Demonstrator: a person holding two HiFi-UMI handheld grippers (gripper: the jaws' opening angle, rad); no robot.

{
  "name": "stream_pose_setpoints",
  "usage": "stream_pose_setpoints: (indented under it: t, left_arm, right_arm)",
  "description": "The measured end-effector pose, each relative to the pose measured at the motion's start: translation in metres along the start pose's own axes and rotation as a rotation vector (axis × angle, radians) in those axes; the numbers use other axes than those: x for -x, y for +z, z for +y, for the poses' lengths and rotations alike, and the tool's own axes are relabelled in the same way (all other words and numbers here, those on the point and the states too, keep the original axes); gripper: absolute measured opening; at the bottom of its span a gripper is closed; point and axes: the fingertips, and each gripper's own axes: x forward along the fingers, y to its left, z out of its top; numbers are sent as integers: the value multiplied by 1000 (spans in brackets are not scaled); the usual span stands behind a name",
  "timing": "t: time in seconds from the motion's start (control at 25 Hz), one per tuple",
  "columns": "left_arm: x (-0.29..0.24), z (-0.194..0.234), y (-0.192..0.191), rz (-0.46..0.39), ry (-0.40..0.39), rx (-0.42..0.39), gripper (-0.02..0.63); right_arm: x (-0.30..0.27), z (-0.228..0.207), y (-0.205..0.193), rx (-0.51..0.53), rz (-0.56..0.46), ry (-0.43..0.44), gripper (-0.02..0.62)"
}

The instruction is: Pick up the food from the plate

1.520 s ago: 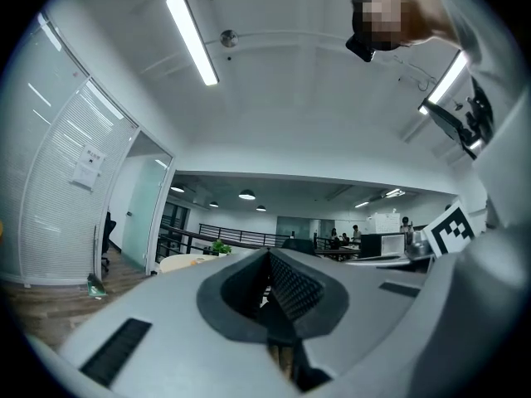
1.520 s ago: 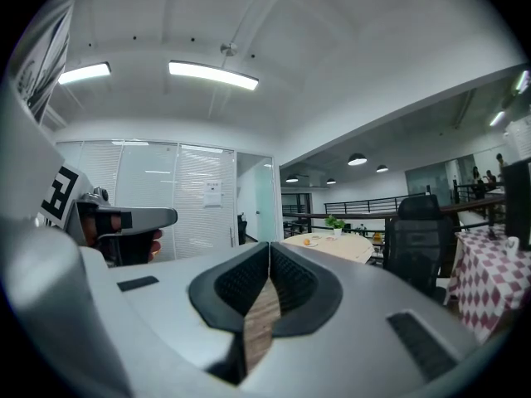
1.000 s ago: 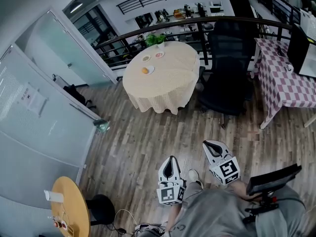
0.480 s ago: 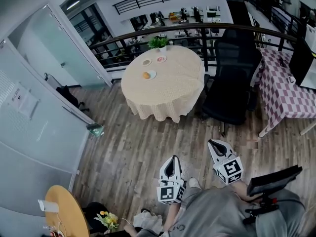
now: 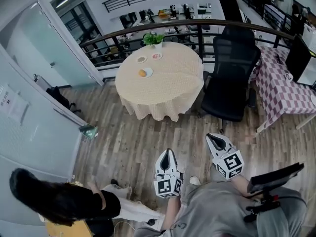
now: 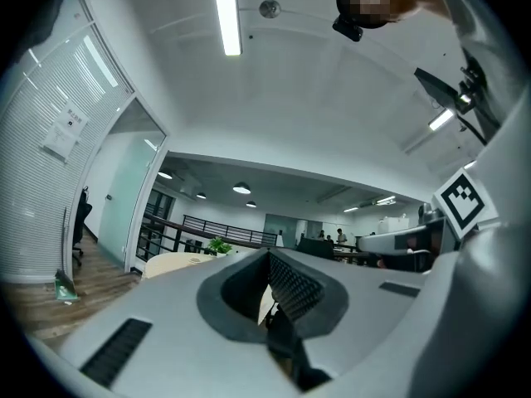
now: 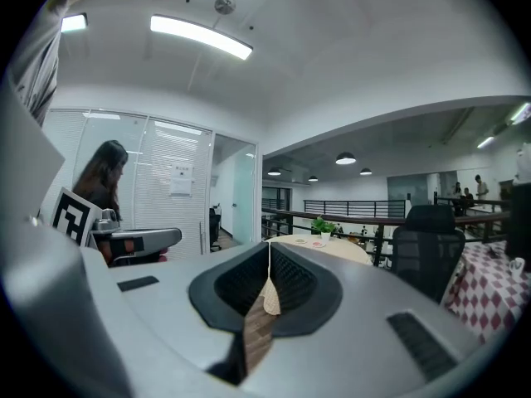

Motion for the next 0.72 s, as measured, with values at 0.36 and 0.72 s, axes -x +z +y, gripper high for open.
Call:
stream_pose_setpoints:
  t: [0.36,0.72]
  left_arm:
    - [-3,21,1,9,-27,15,9]
    - [-7,71,4,-21,82,26,9]
  right_arm:
    - [-26,5,2,-2,16,-14,15]
    - [-87,24,12,19,-5,72,15]
